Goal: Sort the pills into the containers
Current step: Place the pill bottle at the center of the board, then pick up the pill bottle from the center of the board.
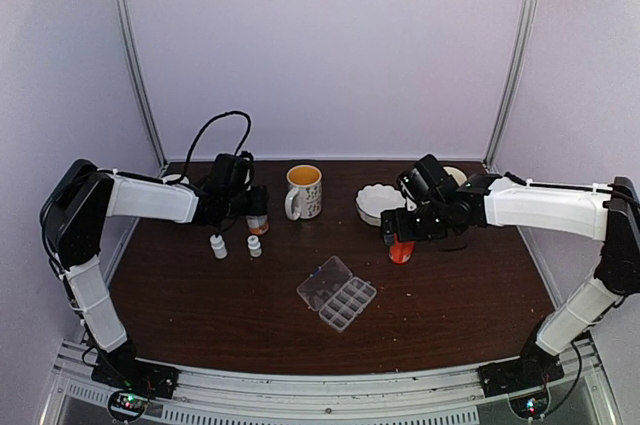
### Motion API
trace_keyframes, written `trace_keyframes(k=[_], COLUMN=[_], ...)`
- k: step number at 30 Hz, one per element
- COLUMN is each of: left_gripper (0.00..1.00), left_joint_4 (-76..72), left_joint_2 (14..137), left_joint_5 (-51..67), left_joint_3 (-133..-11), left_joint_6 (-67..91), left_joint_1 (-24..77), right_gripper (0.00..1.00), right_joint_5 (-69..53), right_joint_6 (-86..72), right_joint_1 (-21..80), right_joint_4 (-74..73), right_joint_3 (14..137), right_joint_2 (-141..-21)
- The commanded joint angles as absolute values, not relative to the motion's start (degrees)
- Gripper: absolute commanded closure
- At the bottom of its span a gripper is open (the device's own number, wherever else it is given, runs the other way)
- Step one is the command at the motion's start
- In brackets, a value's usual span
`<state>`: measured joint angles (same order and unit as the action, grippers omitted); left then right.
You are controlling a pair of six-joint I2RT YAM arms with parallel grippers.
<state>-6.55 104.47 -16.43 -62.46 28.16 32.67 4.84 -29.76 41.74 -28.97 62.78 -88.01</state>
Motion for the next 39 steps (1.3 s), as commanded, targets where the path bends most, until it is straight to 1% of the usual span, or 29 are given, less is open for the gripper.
trace_keyframes(k=[1,9,13,17,20,23,26,31,33,37,39], left_gripper=[0.33,0.23,0.17,0.15,0.14,0.15,0.14,0.15,0.15,0.16,0.16], left_joint_4=[-10.18,-6.46,-5.08,-2.00,1.02,3.06,3.41,5.87,5.57,2.92,2.39], left_joint_2=[102.67,99.69,97.83,95.61,93.27,89.36,85.21,79.63,77.37,72.21,69.71], left_joint_5=[-14.60,-14.14,-14.07,-13.00,-8.79,-4.47,-1.67,2.79,4.34,6.99,7.61], left_joint_3=[-62.36,-64.19,-64.82,-66.18,-67.48,-67.71,-66.53,-65.02,-63.61,-59.22,-57.38], left_joint_6=[27.61,26.72,26.25,25.57,24.14,23.83,24.08,24.59,24.69,25.09,25.20], left_joint_1=[32.26,32.26,32.26,32.26,32.26,32.26,32.26,32.34,32.37,32.97,33.44], right_gripper=[0.05,0.04,0.03,0.04,0.06,0.10,0.20,0.25,0.30,0.33,0.36], right_joint_5=[3.90,5.80,7.75,8.32,8.36,8.48,8.62,8.78,8.75,8.14,7.88], right_joint_6=[-29.29,-28.51,-27.73,-27.49,-27.52,-27.36,-27.08,-27.00,-26.98,-26.85,-26.81], right_joint_1=[40.46,40.51,40.18,39.76,39.40,38.92,38.42,37.94,37.72,37.58,37.46], right_joint_4=[-31.56,-32.46,-34.05,-35.33,-34.92,-35.67,-36.21,-36.15,-36.09,-35.92,-36.03], right_joint_3=[65.11,64.90,66.44,68.11,68.78,70.44,71.55,72.06,72.15,72.31,72.50], right_joint_2=[-89.72,-86.29,-87.30,-89.64,-90.96,-92.91,-94.50,-95.49,-95.71,-96.33,-96.58])
